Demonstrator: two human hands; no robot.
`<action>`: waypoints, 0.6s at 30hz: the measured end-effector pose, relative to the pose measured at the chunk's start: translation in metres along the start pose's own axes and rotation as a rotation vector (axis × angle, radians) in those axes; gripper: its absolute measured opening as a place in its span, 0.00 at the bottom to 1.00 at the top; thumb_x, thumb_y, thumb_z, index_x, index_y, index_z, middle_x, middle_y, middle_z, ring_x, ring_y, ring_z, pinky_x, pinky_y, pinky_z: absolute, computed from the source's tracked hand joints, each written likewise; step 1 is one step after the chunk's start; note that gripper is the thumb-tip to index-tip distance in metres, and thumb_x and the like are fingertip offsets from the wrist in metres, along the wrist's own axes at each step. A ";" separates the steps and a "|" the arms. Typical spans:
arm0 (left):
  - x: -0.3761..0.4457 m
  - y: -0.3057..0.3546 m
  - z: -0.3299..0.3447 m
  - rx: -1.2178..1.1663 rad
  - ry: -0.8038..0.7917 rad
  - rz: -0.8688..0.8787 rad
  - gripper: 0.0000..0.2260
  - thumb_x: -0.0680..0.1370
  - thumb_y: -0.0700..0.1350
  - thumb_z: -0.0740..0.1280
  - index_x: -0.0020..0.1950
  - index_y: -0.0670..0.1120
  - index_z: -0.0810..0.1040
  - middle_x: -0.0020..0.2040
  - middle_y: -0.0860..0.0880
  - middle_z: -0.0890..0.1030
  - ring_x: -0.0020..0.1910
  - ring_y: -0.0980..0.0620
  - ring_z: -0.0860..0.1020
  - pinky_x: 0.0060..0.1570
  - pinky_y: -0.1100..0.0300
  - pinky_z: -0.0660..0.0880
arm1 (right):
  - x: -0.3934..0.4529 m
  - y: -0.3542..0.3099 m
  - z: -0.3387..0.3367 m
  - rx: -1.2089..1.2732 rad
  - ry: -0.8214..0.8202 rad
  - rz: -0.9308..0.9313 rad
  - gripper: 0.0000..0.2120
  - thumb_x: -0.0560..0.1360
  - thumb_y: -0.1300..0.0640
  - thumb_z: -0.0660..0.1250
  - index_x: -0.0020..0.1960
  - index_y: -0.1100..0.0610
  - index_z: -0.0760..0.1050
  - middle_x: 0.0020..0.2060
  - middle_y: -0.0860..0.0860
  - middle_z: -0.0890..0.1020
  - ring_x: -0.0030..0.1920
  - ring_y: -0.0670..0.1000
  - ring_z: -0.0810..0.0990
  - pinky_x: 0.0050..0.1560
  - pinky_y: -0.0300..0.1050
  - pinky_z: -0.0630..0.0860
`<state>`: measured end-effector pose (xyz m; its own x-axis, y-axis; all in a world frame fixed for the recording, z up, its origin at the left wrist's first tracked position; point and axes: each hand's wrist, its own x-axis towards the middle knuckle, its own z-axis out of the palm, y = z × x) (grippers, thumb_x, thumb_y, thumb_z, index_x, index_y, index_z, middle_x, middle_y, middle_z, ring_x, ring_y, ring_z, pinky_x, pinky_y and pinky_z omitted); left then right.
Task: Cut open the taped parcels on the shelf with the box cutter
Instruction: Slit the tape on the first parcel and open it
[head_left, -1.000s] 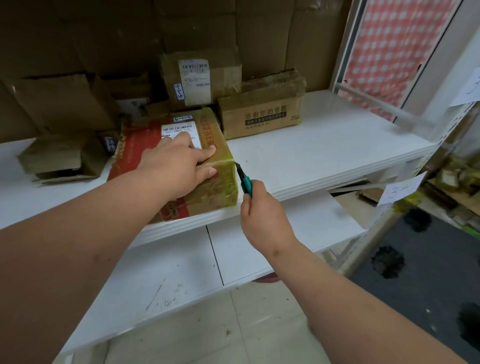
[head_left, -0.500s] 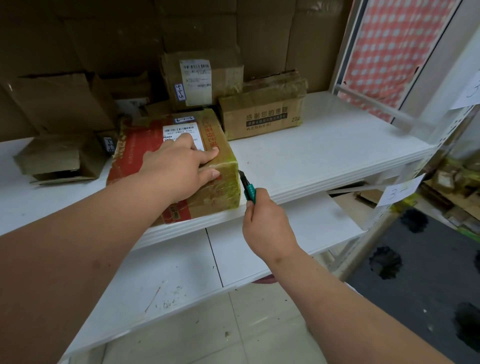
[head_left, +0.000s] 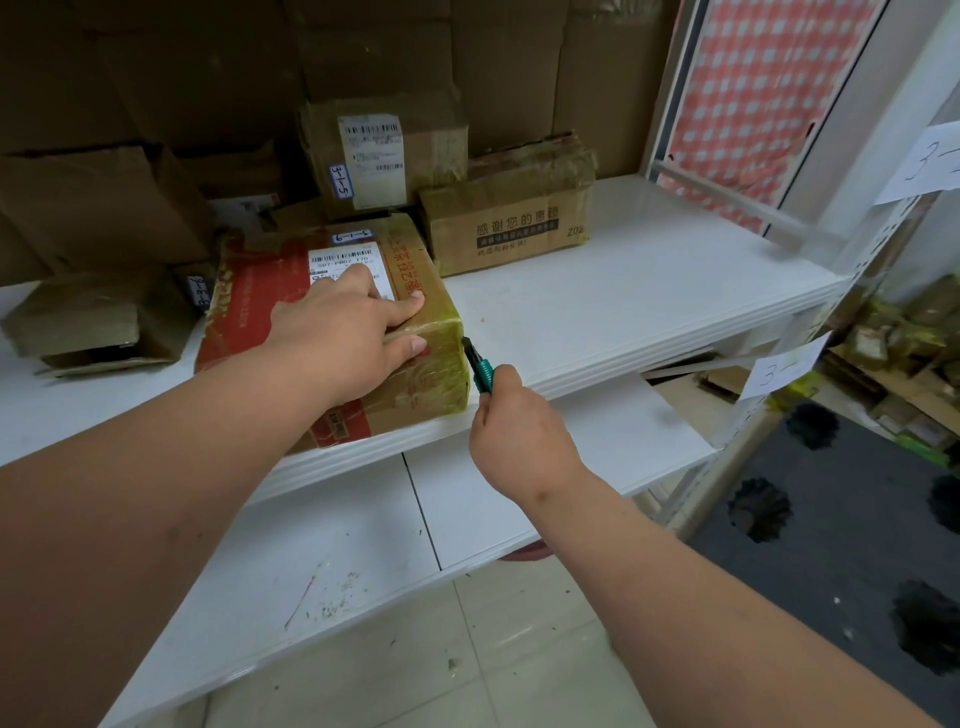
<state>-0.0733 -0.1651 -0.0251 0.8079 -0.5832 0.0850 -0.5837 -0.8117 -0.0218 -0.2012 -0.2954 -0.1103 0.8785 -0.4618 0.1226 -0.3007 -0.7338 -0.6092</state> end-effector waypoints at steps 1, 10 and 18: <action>0.000 0.001 0.000 -0.001 0.001 0.000 0.24 0.77 0.68 0.55 0.73 0.70 0.60 0.57 0.53 0.66 0.61 0.48 0.67 0.51 0.47 0.70 | -0.001 0.001 0.003 -0.009 0.005 0.003 0.04 0.80 0.57 0.55 0.48 0.54 0.60 0.32 0.46 0.68 0.32 0.52 0.69 0.28 0.46 0.59; -0.001 0.003 -0.002 -0.005 -0.022 -0.011 0.24 0.77 0.68 0.55 0.73 0.69 0.60 0.59 0.53 0.66 0.63 0.47 0.66 0.53 0.46 0.70 | -0.006 0.011 0.025 -0.044 0.021 0.028 0.05 0.78 0.58 0.56 0.47 0.52 0.58 0.31 0.46 0.68 0.32 0.53 0.70 0.29 0.46 0.59; -0.002 0.003 -0.003 -0.011 -0.009 -0.010 0.24 0.77 0.68 0.55 0.73 0.69 0.61 0.58 0.53 0.66 0.63 0.48 0.67 0.54 0.46 0.71 | -0.009 0.018 0.036 -0.085 0.012 0.067 0.07 0.77 0.59 0.56 0.47 0.51 0.57 0.30 0.46 0.67 0.29 0.47 0.66 0.27 0.45 0.59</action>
<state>-0.0771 -0.1667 -0.0228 0.8142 -0.5756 0.0760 -0.5767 -0.8169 -0.0095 -0.2008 -0.2864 -0.1508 0.8511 -0.5165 0.0937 -0.3890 -0.7405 -0.5480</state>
